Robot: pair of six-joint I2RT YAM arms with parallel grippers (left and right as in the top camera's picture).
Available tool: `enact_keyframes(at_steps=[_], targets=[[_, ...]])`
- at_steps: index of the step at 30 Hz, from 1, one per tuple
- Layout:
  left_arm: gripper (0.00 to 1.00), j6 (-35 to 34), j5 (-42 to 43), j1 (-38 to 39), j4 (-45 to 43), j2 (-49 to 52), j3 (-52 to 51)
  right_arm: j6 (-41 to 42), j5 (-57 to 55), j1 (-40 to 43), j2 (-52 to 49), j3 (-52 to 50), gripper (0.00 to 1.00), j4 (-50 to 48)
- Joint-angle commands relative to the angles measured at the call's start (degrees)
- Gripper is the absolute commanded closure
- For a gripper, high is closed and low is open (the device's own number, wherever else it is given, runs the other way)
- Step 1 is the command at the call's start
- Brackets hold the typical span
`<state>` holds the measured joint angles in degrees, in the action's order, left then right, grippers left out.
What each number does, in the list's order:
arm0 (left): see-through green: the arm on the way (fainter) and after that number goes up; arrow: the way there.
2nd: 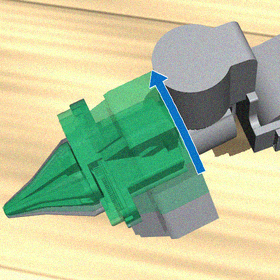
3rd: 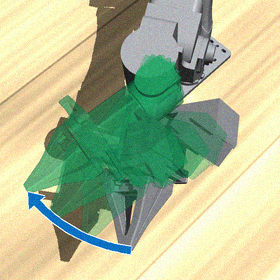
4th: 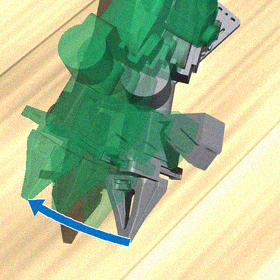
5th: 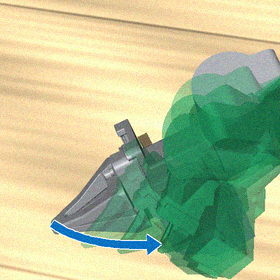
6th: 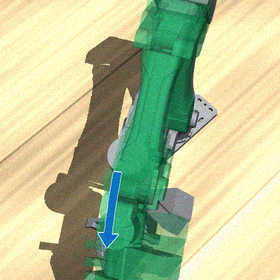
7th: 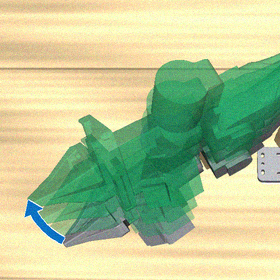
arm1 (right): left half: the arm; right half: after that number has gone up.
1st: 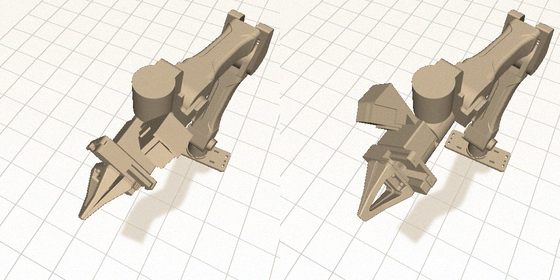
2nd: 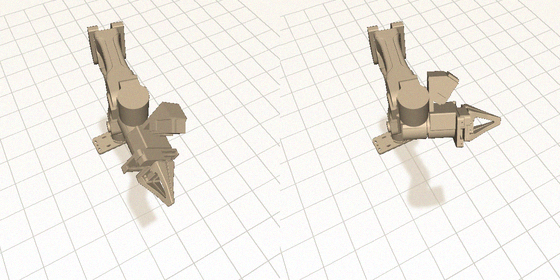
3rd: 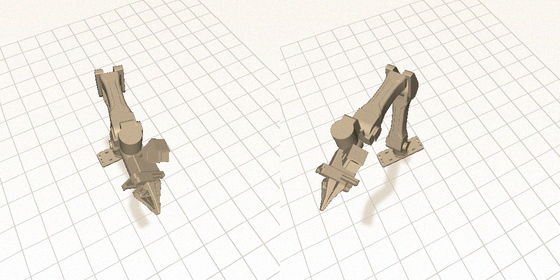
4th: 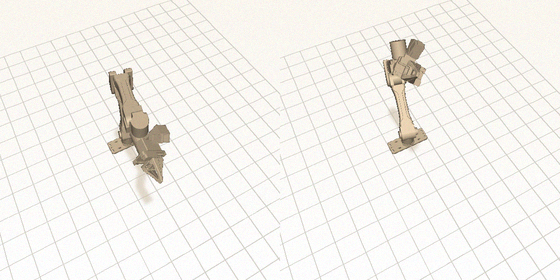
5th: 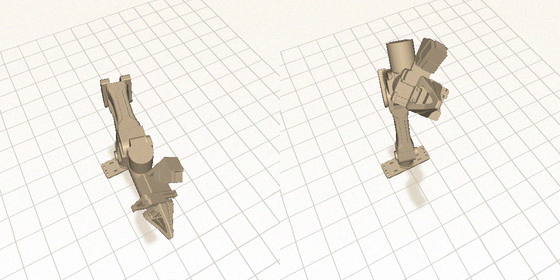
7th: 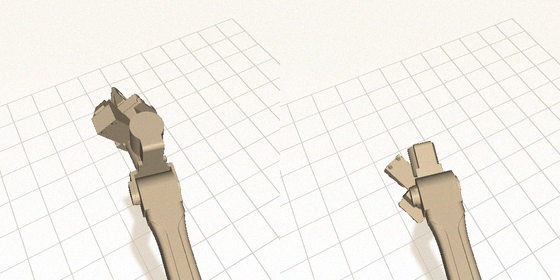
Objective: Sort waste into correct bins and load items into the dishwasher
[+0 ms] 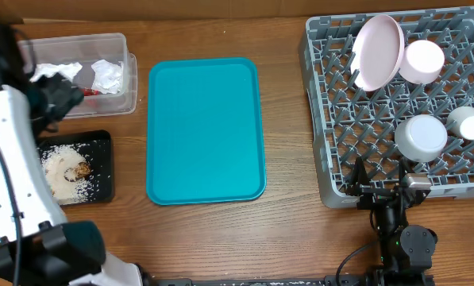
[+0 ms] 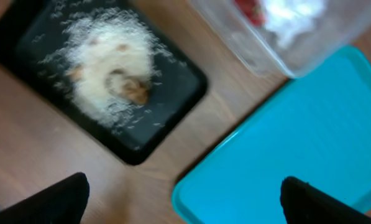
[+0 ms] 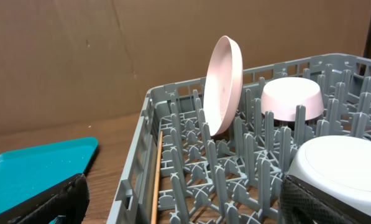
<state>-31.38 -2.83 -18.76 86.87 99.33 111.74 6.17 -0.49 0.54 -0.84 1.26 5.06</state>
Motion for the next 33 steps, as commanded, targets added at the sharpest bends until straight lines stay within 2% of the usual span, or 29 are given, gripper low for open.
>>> enact_keyframes(at_steps=[1,7,14,20,25,29,33], targets=[[0.0,5.9,0.5,5.4,-6.1,-9.2,-8.3,-0.2,-0.7,-0.2,0.7,-0.8,0.0,-0.3],[0.0,8.8,1.3,14.3,-23.7,-24.3,-30.1,-0.2,-0.7,-0.2,0.7,-0.8,0.0,-0.3],[0.0,9.1,2.5,23.1,-45.7,-45.2,-57.9,-0.2,-0.7,-0.2,0.7,-0.8,0.0,-0.3],[0.0,9.2,4.1,21.6,-63.5,-62.6,-79.1,-0.2,-0.7,-0.2,0.7,-0.8,0.0,-0.3],[0.0,9.9,4.7,20.4,-74.1,-70.4,-91.3,-0.2,-0.7,-0.2,0.7,-0.8,0.0,-0.3],[0.0,14.0,8.2,19.8,-83.8,-75.3,-100.0,-0.2,-0.7,-0.2,0.7,-0.8,0.0,-0.3],[0.0,14.9,8.9,18.2,-87.9,-82.8,-106.5,-0.2,-0.7,-0.2,0.7,-0.8,0.0,-0.3]])
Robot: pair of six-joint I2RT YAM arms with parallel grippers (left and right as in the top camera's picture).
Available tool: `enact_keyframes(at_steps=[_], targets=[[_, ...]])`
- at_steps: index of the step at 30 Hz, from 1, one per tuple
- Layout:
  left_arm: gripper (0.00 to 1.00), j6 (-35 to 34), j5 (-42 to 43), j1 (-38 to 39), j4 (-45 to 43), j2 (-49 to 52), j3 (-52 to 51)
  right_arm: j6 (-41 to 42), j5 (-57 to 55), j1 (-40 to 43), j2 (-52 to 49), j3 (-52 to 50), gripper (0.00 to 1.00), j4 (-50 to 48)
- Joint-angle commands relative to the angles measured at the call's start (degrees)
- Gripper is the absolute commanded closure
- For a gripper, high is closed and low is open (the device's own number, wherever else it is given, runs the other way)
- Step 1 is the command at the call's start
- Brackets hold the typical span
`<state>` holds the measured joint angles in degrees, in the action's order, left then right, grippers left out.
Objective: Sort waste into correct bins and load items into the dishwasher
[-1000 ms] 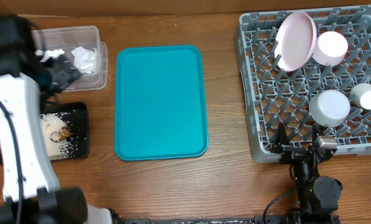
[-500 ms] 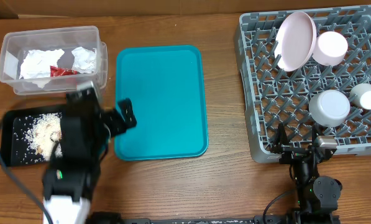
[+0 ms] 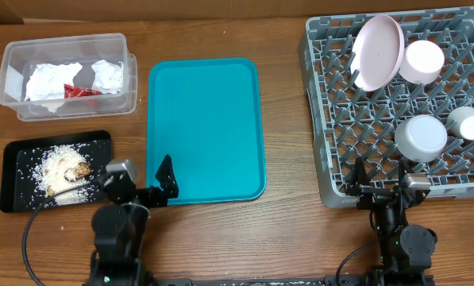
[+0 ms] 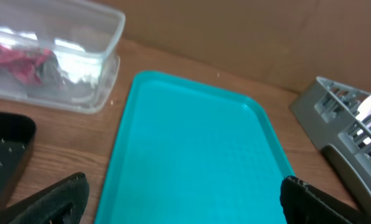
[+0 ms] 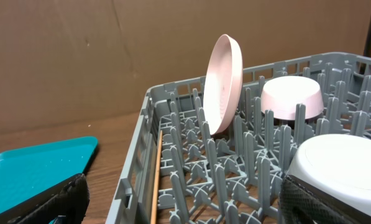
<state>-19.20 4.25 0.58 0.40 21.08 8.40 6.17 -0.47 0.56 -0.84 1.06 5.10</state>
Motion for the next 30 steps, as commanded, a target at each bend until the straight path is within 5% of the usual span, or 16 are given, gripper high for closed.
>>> enact_keyframes(at_steps=[1,12,26,30], targets=[[0.0,2.8,1.7,-1.4,-1.6,-6.4,-4.4,-0.2,-0.8,-0.2,0.7,-0.6,0.0,-0.4],[0.0,8.0,0.9,-3.2,3.7,-20.2,-8.1,-0.2,-0.8,-0.2,0.7,-0.6,0.0,-0.4],[0.0,10.7,-3.0,-3.3,4.0,-20.9,-8.1,-0.2,-0.8,-0.2,0.7,-0.6,0.0,-0.4],[0.0,16.6,-3.2,-3.2,4.0,-20.9,-8.1,-0.2,-0.8,-0.2,0.7,-0.6,0.0,-0.4]])
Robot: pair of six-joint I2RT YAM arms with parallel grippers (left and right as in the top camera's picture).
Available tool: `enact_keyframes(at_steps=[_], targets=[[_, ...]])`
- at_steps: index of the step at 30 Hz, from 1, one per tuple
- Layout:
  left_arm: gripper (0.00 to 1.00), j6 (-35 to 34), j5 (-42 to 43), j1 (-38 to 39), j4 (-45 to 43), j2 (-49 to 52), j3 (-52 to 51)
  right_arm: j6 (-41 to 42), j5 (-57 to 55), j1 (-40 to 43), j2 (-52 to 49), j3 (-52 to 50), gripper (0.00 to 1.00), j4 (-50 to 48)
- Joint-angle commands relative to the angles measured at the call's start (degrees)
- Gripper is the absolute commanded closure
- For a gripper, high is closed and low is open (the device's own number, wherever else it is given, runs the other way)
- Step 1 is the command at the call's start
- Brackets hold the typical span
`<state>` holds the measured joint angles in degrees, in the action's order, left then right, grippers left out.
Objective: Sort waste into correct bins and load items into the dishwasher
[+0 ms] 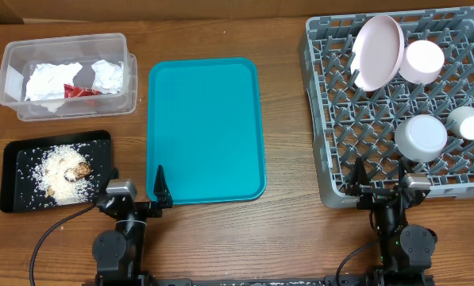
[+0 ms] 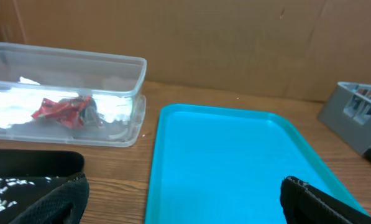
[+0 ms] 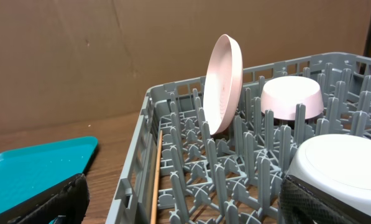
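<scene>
The teal tray [image 1: 205, 131] lies bare in the middle. A clear bin [image 1: 130, 79] at the back left holds crumpled paper and a red wrapper [image 2: 64, 109]. In front of it, a black tray [image 1: 14, 151] carries rice and food scraps. The grey dishwasher rack [image 1: 314, 95] on the right holds a pink plate [image 1: 378, 52] on edge, a pink bowl [image 1: 421, 61], a white bowl [image 1: 421, 137] and a white cup [image 1: 467, 123]. My left gripper [image 1: 133, 197] stands open at the tray's near left corner. My right gripper [image 1: 382, 181] stands open at the rack's near edge. Both hold nothing.
A thin wooden stick [image 3: 156, 180] lies inside the rack along its left wall. A brown cardboard wall closes the back of the table. Bare wood runs between the teal tray and the rack.
My left gripper has drawn back a little toward the table's front edge and now looks level at the clear bin and teal tray. The right arm has not moved.
At first my left arm reached over the left side by the clear bin, its camera looking down on the black tray. Then it was back at the teal tray's near left corner, open and empty, and it rests there now. The right gripper stayed open at the rack throughout.
</scene>
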<state>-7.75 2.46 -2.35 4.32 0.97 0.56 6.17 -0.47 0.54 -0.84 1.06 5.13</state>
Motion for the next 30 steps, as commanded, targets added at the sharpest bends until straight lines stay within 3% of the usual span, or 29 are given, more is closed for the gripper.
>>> enact_keyframes(at_steps=[1,30], targets=[[0.0,6.2,-1.6,-0.3,0.1,-0.8,-0.3,-0.2,-0.8,-0.2,0.7,-0.6,0.0,-0.4],[0.0,6.7,-1.4,-1.3,0.1,-0.8,-0.3,-0.2,-0.8,-0.2,0.7,-0.6,0.0,-0.4]])
